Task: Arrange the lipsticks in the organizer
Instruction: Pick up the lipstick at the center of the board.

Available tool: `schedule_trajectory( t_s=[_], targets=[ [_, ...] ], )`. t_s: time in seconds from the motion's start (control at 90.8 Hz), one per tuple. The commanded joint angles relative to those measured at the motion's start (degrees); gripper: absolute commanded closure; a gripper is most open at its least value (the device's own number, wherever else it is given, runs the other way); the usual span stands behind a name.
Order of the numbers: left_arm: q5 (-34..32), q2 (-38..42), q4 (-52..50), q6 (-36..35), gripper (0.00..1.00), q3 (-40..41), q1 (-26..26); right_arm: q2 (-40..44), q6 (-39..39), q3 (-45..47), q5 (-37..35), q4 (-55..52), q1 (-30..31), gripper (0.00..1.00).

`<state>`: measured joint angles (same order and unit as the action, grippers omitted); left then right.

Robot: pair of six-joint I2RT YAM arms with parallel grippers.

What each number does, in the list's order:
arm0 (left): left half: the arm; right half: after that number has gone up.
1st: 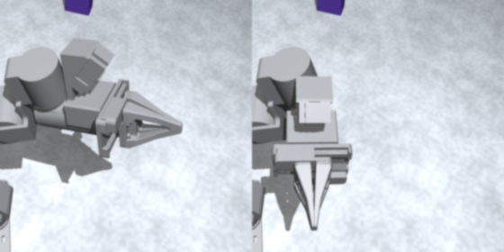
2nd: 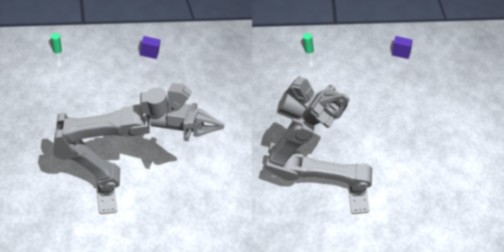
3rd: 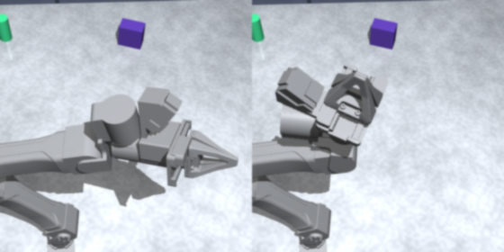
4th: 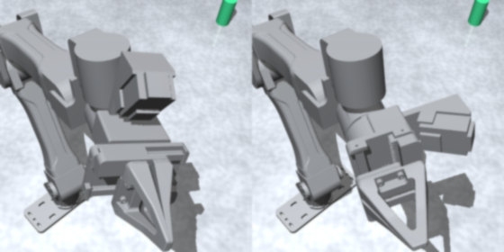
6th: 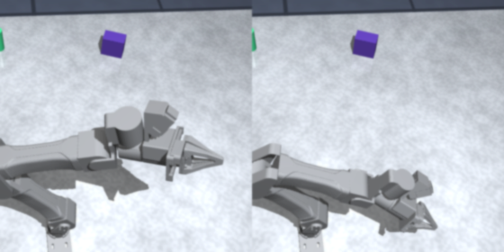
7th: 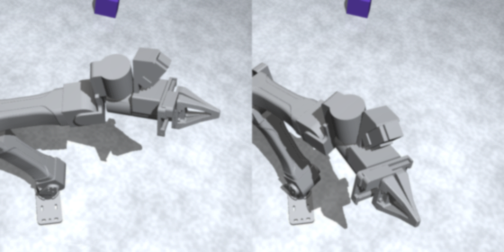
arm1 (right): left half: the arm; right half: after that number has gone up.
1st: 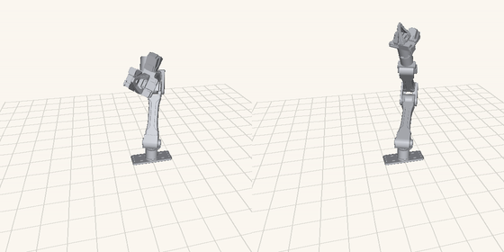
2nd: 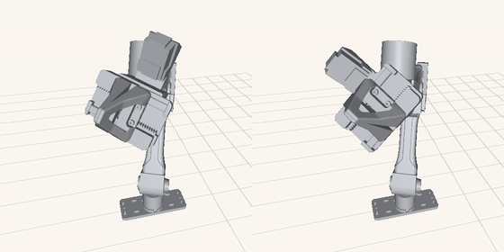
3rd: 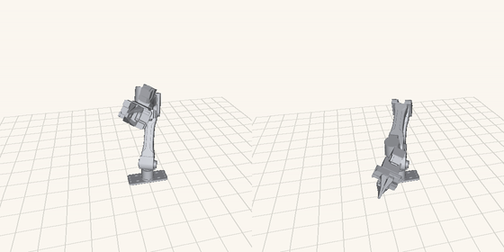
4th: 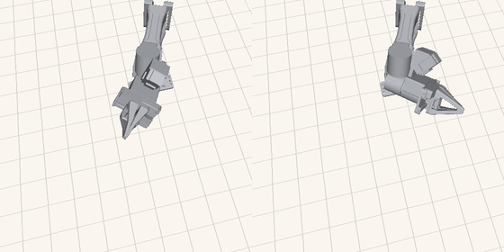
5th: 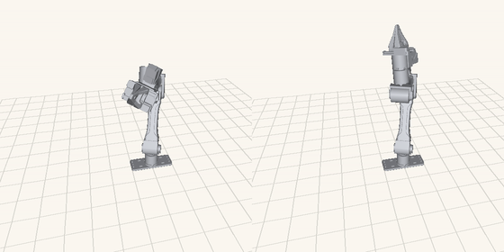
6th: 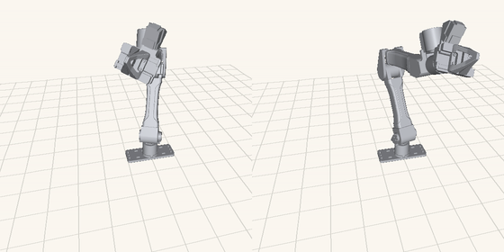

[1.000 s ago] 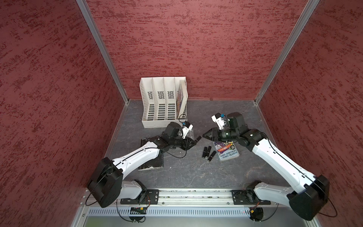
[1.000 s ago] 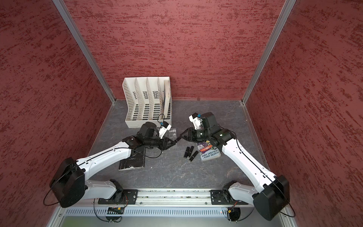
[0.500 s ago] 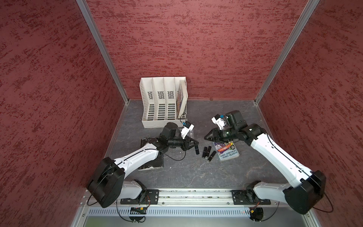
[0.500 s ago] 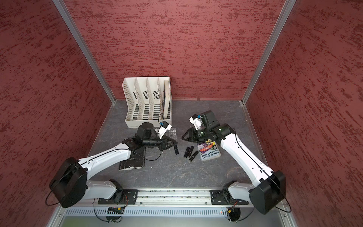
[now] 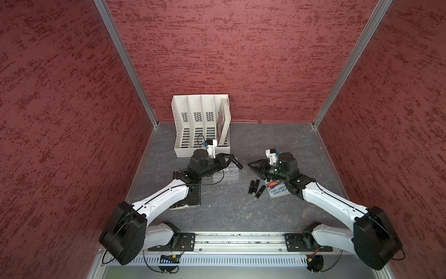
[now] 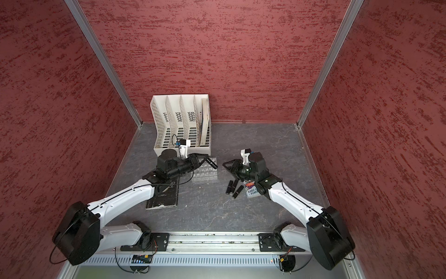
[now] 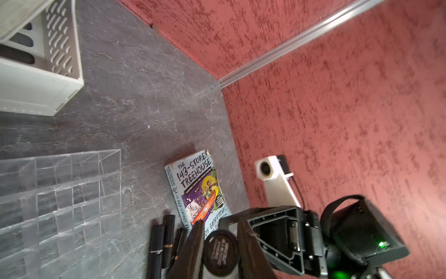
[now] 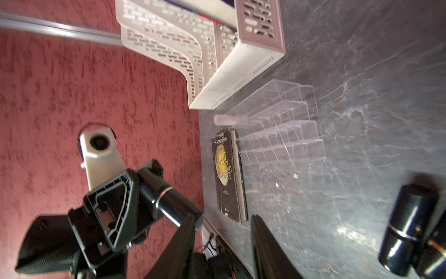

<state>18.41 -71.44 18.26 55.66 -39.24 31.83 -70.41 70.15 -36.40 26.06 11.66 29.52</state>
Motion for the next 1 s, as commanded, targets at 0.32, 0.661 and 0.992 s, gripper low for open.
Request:
schedule_trajectory(
  t_s=[0.32,0.661,0.992],
  targets=[
    [-8.3,-1.6,11.3,17.9,0.79,2.9,3.3,-4.3,15.6,-1.6,-12.0,11.3,5.3,0.54],
    [-9.5,-2.3,13.4,19.1,0.79,4.2,4.0,-6.1,17.7,-3.3,-13.5,14.9,7.6,0.55],
    [-12.2,-3.4,16.1,20.7,0.8,6.1,4.2,-6.8,19.6,-4.3,-15.0,14.5,8.8,0.59]
  ],
)
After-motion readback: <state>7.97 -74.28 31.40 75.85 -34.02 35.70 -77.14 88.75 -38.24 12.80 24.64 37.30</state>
